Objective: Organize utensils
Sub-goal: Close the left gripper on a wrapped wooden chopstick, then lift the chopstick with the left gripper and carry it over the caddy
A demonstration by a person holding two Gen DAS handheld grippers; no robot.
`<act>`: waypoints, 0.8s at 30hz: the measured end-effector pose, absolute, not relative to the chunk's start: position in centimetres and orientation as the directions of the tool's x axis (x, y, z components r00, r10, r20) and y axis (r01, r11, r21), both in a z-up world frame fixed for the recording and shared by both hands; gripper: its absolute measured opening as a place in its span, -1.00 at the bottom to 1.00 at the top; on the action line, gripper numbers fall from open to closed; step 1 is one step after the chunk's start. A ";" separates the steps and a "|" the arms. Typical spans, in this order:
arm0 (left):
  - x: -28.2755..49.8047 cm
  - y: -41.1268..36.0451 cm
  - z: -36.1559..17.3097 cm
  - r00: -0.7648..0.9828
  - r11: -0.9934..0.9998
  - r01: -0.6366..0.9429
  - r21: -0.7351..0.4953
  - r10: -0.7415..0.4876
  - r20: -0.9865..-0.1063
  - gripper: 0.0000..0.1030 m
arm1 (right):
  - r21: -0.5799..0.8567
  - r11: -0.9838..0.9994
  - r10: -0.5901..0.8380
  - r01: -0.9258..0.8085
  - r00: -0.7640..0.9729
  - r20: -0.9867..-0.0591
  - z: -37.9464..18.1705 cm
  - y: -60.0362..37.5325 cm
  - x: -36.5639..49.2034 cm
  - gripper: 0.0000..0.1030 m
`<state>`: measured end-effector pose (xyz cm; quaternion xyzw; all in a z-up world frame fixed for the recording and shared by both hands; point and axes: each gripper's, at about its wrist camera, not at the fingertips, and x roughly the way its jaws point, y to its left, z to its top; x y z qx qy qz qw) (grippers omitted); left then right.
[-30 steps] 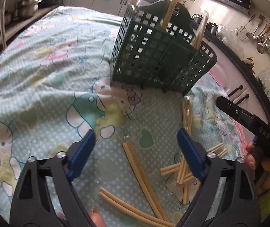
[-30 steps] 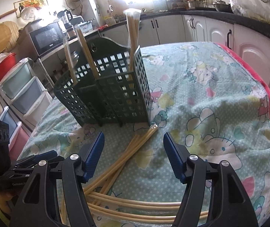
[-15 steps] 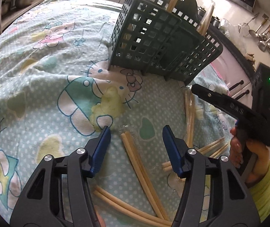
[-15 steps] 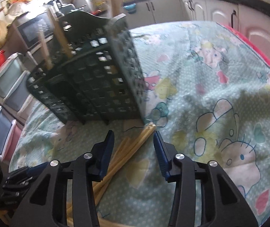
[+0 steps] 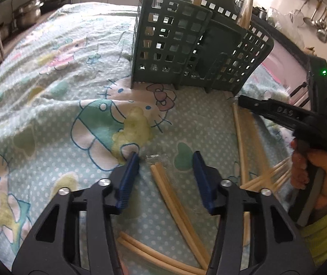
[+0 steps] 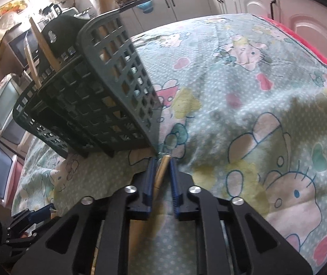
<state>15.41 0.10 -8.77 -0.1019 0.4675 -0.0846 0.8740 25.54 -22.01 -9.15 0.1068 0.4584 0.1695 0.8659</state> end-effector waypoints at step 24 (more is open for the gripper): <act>15.3 2.6 -4.2 0.660 0.932 0.056 -0.359 -0.304 -0.687 -0.94 | 0.395 0.893 0.424 -0.216 0.698 -0.577 -2.1 -25.1 20.3 -0.88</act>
